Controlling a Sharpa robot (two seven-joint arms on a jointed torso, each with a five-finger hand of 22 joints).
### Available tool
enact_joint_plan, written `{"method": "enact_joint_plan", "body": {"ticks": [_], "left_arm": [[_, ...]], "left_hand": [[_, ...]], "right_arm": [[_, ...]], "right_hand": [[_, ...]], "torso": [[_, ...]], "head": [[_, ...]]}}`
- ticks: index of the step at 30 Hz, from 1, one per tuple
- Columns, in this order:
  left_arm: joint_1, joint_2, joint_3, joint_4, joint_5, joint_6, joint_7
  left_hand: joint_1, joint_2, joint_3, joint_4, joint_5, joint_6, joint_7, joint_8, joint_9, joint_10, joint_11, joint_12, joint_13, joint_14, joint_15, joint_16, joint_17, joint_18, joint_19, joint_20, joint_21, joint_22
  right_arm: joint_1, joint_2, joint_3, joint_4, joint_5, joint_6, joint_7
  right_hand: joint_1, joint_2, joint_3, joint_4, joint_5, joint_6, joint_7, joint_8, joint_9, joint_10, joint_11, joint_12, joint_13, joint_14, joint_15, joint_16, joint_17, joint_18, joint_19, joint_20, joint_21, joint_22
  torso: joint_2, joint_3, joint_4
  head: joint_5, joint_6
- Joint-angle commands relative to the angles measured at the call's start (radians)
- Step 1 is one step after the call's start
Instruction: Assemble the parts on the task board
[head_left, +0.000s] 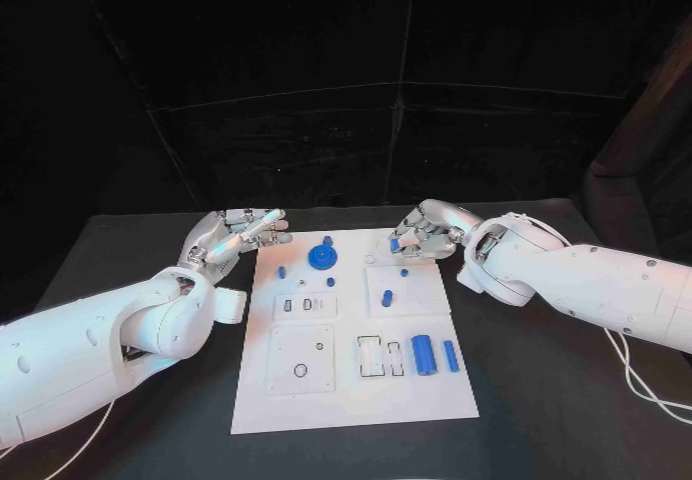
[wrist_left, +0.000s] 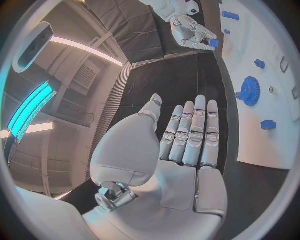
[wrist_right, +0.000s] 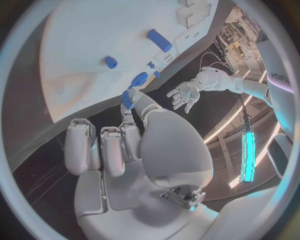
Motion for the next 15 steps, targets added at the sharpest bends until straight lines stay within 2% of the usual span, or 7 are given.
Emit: {"method": "enact_joint_plan", "body": {"ticks": [1, 4, 7, 9, 15], "left_arm": [[0.004, 0.002, 0.001, -0.006, 0.015, 0.011, 0.003], [0.005, 0.003, 0.001, -0.012, 0.020, 0.012, 0.003], [0.008, 0.004, 0.001, -0.015, 0.023, 0.012, 0.002], [0.009, 0.004, 0.001, -0.017, 0.023, 0.012, 0.003], [0.013, 0.006, 0.001, -0.025, 0.025, 0.011, 0.003]], "left_hand": [[-0.001, 0.012, -0.001, -0.007, -0.001, 0.008, 0.000, -0.004, -0.001, 0.006, 0.002, -0.004, -0.001, 0.005, 0.005, -0.006, -0.001, 0.016, 0.010, 0.000, -0.005, -0.001], [-0.002, 0.013, -0.001, -0.007, -0.001, 0.009, -0.001, -0.004, 0.000, 0.007, 0.002, -0.004, 0.000, 0.006, 0.005, -0.007, -0.001, 0.016, 0.010, 0.000, -0.006, -0.001], [-0.002, 0.013, -0.001, -0.007, -0.001, 0.009, -0.001, -0.004, 0.000, 0.007, 0.002, -0.004, 0.000, 0.006, 0.005, -0.007, -0.001, 0.016, 0.010, 0.000, -0.006, -0.001], [-0.002, 0.013, -0.001, -0.007, -0.001, 0.009, -0.001, -0.004, 0.000, 0.007, 0.002, -0.004, 0.000, 0.006, 0.005, -0.007, -0.001, 0.016, 0.010, 0.000, -0.006, -0.001], [-0.002, 0.015, -0.002, -0.007, -0.001, 0.011, -0.003, -0.004, 0.000, 0.010, 0.001, -0.004, 0.000, 0.007, 0.004, -0.008, -0.001, 0.016, 0.011, 0.000, -0.007, -0.002]], "right_arm": [[0.005, 0.036, 0.000, 0.020, -0.072, 0.000, -0.132], [0.006, 0.085, 0.000, 0.012, -0.109, 0.002, -0.180], [0.006, 0.130, 0.000, 0.001, -0.129, 0.008, -0.211], [0.006, 0.148, -0.001, 0.000, -0.137, 0.016, -0.224], [-0.003, 0.199, -0.008, -0.008, -0.179, 0.055, -0.252]], "right_hand": [[-0.021, 0.003, 0.012, 0.000, 0.003, 0.030, -0.021, 0.002, 0.007, 0.000, -0.002, -0.004, 0.082, 0.076, -0.004, -0.003, 0.128, -0.009, -0.001, -0.006, 0.002, 0.000], [-0.019, 0.003, 0.026, -0.009, 0.025, 0.033, -0.022, 0.001, 0.007, -0.001, -0.003, -0.006, 0.081, 0.075, -0.005, -0.004, 0.126, -0.008, -0.002, -0.007, 0.001, 0.000], [-0.021, 0.001, 0.027, -0.010, 0.027, 0.033, -0.022, 0.001, 0.007, -0.001, -0.003, -0.007, 0.081, 0.075, -0.005, -0.005, 0.123, -0.008, -0.002, -0.007, 0.001, -0.001], [-0.024, -0.001, 0.028, -0.010, 0.028, 0.033, -0.022, 0.001, 0.006, -0.002, -0.003, -0.008, 0.080, 0.074, -0.005, -0.006, 0.122, -0.008, -0.003, -0.007, 0.001, -0.002], [-0.042, -0.006, 0.031, -0.007, 0.014, 0.033, -0.021, -0.002, 0.005, -0.001, -0.002, -0.008, 0.080, 0.074, -0.005, -0.007, 0.120, -0.008, -0.003, -0.006, 0.000, -0.003]], "torso": [[-0.013, -0.0077, 0.0053], [-0.019, -0.0105, 0.0086], [-0.023, -0.0146, 0.0111], [-0.024, -0.0163, 0.0134], [-0.031, -0.0232, 0.0119]], "head": [[0.010, -0.008], [0.020, -0.013], [0.030, -0.016], [0.032, -0.020], [0.057, -0.039]]}}
